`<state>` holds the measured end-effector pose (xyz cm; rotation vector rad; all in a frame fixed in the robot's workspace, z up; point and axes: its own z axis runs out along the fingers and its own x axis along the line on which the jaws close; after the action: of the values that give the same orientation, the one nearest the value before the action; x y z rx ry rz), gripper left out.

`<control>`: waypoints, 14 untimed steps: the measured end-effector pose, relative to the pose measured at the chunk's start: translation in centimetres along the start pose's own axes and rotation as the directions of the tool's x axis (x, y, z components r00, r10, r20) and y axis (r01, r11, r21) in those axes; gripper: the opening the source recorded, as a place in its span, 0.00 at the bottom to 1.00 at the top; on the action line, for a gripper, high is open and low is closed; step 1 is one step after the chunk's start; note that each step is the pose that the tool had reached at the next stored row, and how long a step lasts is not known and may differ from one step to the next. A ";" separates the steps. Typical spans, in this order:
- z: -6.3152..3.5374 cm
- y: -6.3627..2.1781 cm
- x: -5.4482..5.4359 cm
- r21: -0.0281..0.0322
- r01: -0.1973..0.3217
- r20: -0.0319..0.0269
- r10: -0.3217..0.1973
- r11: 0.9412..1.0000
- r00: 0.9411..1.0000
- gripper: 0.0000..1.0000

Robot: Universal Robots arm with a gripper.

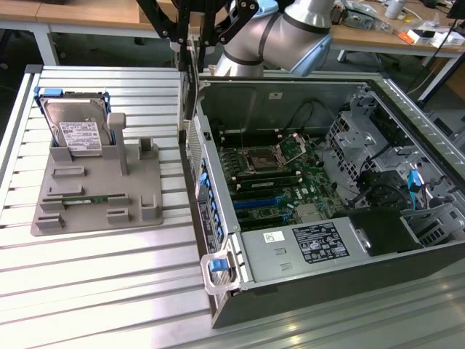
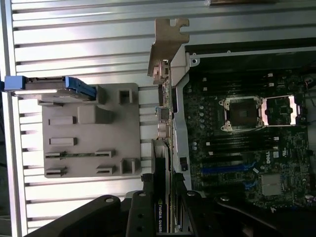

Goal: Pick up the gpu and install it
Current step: 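Pick up the gpu and move the gpu toward the slot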

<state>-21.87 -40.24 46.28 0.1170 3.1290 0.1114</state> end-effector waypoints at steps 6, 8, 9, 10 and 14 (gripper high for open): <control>0.01 0.06 -0.8 0.000 0.000 -0.001 0.000 1.000 1.000 0.26; 0.02 0.08 -1.2 0.000 0.000 -0.002 0.000 1.000 1.000 0.26; 0.02 0.10 -1.3 0.000 0.000 -0.002 0.000 1.000 1.000 0.26; 0.02 0.11 -1.5 0.000 0.000 -0.002 0.000 1.000 1.000 0.26; 0.03 0.15 -2.2 0.000 0.000 -0.003 0.000 1.000 1.000 0.26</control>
<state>-19.70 -40.25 46.28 0.1173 3.1322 0.1114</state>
